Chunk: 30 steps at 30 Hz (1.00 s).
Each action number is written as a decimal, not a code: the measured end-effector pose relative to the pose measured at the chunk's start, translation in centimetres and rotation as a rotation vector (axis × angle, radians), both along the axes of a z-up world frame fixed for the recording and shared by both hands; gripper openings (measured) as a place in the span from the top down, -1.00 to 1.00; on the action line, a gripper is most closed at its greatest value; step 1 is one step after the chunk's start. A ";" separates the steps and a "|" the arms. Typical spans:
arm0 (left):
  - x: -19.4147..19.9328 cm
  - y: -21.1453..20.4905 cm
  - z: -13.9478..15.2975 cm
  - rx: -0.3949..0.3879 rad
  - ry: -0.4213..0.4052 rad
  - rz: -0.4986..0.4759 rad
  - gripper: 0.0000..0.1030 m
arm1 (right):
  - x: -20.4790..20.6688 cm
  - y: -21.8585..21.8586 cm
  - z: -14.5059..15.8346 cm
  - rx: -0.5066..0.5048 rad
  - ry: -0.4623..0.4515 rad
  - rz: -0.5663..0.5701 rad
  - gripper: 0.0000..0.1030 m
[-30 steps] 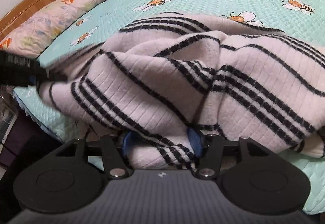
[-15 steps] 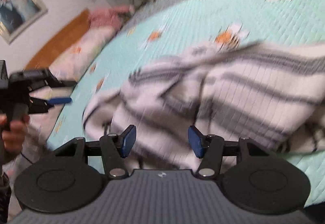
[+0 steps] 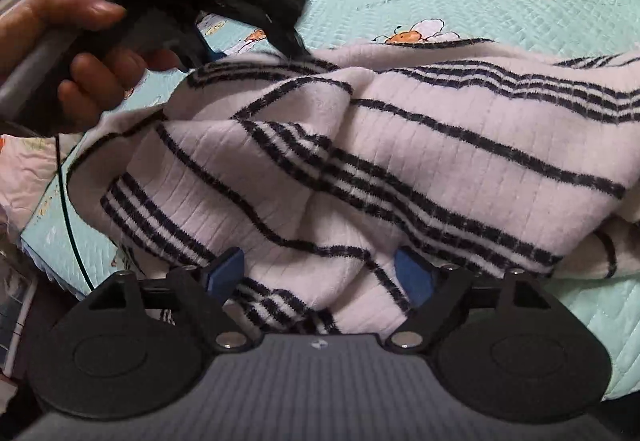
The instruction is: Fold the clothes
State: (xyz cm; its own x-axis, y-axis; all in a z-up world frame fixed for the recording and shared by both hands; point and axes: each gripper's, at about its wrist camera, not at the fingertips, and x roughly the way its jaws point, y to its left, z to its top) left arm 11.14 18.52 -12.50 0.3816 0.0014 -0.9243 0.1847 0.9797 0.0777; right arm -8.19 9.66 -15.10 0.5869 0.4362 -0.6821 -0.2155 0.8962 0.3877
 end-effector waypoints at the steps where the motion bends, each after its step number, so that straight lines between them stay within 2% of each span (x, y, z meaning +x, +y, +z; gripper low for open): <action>1: 0.8 -0.8 -0.6 0.025 0.020 -0.024 -0.37 | 0.0 -0.4 0.0 0.020 0.005 -0.006 -0.64; 3: 2.3 -2.5 -1.9 0.074 0.059 -0.073 -0.48 | 0.2 -0.6 -0.2 0.052 0.010 -0.013 -0.64; 5: 3.0 -3.8 -3.1 0.111 0.082 -0.129 -0.43 | 0.2 -0.7 -0.3 0.063 0.009 -0.015 -0.64; 7: 2.2 -3.4 -2.9 0.064 0.067 -0.153 0.05 | 0.0 -0.3 -0.3 0.053 0.001 -0.009 -0.64; 8: 1.9 -3.1 -2.8 0.012 0.066 -0.129 0.42 | 0.0 -0.2 -0.4 0.045 -0.005 -0.004 -0.64; 9: 1.4 -2.9 -2.6 -0.020 0.054 -0.105 0.51 | -0.1 -0.1 -0.4 0.038 -0.011 0.000 -0.64; 12: -0.9 -2.9 -0.5 -0.013 -0.071 -0.113 0.60 | -0.1 -0.4 -0.6 0.047 -0.019 0.000 -0.64; 15: -3.3 -2.5 2.1 -0.022 -0.207 -0.132 0.63 | 0.1 -1.1 -0.5 0.100 0.002 -0.023 -0.63; 19: -4.7 1.3 8.6 -0.188 -0.344 -0.022 0.65 | 0.1 -2.8 0.2 0.219 0.056 -0.100 -0.62; 24: -9.7 5.8 16.5 -0.226 -0.647 0.038 0.66 | 0.0 -3.0 1.1 0.237 0.055 -0.135 -0.62; 26: -11.7 8.5 17.7 -0.255 -0.706 0.122 0.65 | 0.1 -2.7 0.7 0.226 0.067 -0.131 -0.62; 27: -12.4 10.0 17.6 -0.270 -0.707 0.175 0.65 | 0.1 -2.6 0.5 0.225 0.073 -0.127 -0.63; 30: -13.2 13.2 14.5 -0.222 -0.635 0.276 0.65 | 0.3 -1.8 0.3 0.213 0.082 -0.100 -0.63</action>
State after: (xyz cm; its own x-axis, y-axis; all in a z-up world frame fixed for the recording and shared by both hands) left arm -2.07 31.71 1.98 0.8575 0.0133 -0.5143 -0.0860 0.9893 -0.1179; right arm -7.85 7.85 -14.76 0.5810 0.5177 -0.6281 -0.0897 0.8077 0.5827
